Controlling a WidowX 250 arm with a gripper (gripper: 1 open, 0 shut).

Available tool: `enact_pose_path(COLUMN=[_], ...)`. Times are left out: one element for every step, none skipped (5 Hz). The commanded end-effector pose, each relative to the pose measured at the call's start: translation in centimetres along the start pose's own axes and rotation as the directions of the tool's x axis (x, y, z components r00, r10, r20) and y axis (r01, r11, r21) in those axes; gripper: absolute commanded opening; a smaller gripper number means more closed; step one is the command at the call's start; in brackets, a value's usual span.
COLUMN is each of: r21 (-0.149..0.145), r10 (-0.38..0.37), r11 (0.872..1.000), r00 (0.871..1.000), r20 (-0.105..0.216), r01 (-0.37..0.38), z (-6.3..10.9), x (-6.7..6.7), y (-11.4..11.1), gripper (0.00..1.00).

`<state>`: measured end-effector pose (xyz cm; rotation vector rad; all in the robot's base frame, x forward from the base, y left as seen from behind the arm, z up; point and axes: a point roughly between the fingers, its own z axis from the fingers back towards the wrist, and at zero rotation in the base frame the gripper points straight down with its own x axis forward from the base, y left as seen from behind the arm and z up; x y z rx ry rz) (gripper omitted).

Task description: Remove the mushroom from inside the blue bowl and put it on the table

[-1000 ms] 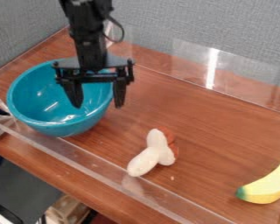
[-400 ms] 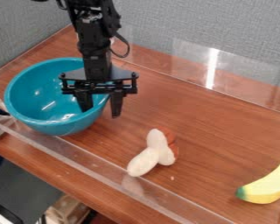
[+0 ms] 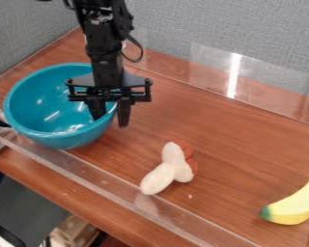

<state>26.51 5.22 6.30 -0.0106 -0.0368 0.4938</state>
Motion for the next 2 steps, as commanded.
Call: enact_pose_path(r21=[-0.007,-0.006], r10=[0.012,0.016], r11=[1.0,1.0], r00=[1.0,1.0], r20=[0.023,0.021], r01=[-0.012,-0.016], z=[1.03,1.21], x=[-0.07,-0.19], y=[-0.1,-0.1], gripper=[1.0,0.0])
